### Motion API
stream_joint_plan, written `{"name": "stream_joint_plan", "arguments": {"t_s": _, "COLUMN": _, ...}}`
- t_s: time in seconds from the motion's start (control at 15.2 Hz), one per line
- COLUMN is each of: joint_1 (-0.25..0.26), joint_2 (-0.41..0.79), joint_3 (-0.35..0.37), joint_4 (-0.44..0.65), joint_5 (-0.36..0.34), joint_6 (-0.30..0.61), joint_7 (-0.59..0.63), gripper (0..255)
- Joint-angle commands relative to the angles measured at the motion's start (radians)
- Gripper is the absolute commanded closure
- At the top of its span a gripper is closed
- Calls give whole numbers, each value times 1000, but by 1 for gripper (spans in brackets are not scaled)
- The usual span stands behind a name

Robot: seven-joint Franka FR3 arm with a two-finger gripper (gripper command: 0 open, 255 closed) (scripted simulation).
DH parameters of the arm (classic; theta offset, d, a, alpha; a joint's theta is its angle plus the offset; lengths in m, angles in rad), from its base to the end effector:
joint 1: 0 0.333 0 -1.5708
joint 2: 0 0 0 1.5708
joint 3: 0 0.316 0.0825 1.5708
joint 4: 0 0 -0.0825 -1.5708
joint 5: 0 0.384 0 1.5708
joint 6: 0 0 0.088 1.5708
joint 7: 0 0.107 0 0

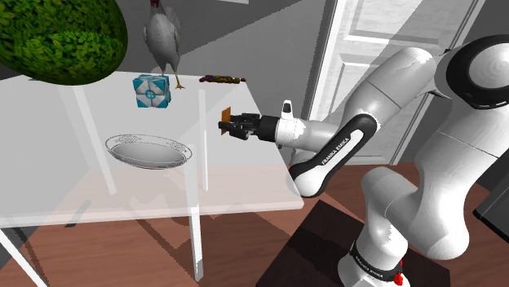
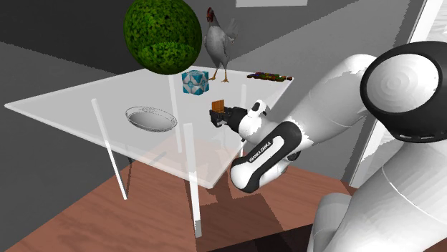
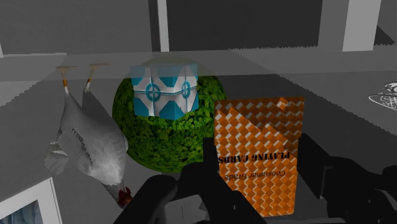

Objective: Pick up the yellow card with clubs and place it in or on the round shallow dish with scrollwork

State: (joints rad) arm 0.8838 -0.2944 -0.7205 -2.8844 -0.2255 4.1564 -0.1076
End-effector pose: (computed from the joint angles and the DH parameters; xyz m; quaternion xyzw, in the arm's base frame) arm 0.3630 0.0787 0.4394 -0.7082 -0.1479 -0.6788 0.1259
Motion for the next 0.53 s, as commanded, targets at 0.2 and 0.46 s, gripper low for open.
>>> {"name": "stream_joint_plan", "arguments": {"t_s": 0.2, "joint_1": 0, "joint_2": 0, "joint_3": 0, "joint_4": 0, "joint_5": 0, "joint_6": 0, "joint_7": 0, "gripper": 255}}
{"name": "stream_joint_plan", "arguments": {"t_s": 0.46, "joint_1": -11, "joint_2": -45, "joint_3": 23, "joint_4": 3, "joint_5": 18, "joint_6": -44, "joint_7": -23, "gripper": 255}}
